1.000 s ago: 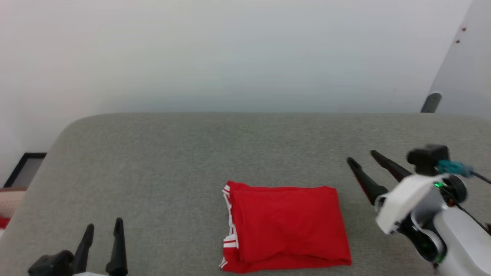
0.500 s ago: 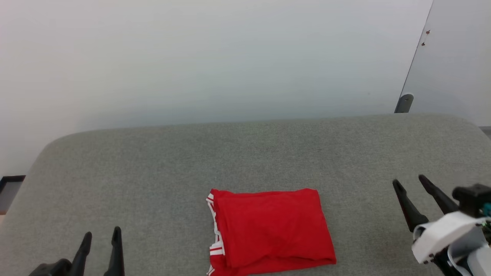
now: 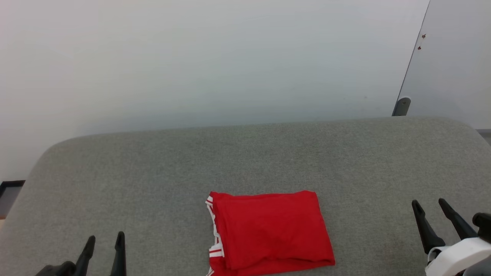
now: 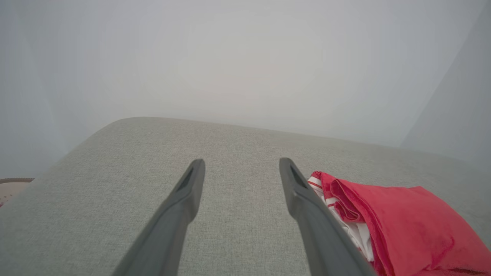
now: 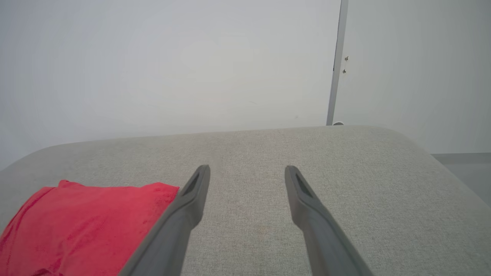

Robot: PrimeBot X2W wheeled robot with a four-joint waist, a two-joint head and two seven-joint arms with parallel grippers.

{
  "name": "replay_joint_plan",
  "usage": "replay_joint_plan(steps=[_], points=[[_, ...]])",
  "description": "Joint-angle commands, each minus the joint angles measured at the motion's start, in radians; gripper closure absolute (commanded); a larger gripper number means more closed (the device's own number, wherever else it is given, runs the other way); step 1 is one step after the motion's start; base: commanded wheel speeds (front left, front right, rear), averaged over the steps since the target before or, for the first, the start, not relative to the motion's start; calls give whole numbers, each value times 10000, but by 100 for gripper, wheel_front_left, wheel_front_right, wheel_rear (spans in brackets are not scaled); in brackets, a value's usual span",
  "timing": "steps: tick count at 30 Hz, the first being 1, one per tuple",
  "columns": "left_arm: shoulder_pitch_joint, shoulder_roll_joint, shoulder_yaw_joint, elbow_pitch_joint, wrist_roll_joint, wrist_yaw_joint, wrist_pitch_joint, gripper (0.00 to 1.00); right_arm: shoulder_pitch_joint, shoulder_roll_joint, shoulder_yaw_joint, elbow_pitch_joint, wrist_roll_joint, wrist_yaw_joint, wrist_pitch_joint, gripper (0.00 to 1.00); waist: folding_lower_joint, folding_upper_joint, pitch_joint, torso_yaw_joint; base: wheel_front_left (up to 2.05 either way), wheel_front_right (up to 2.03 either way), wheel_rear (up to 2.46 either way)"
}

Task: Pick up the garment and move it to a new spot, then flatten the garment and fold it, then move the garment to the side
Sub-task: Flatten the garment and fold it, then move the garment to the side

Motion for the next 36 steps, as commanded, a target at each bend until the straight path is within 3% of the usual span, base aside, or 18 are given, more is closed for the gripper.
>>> replay_joint_plan(steps=[1,27,36], points=[[-40,56,-45,46,87,-55,1,0,226,78,-153,-99,-110,-8,55,0,0,0,-13,17,0,0,0],[-621,369,-315,221,-12,-228,444,0,884,535,-779,-735,-535,-8,476,0,0,0,-97,324,0,0,0],[-505,509,-141,-19,-78,23,503,0,427,567,-234,-742,-435,-8,884,0,0,0,140,1031,0,0,0]])
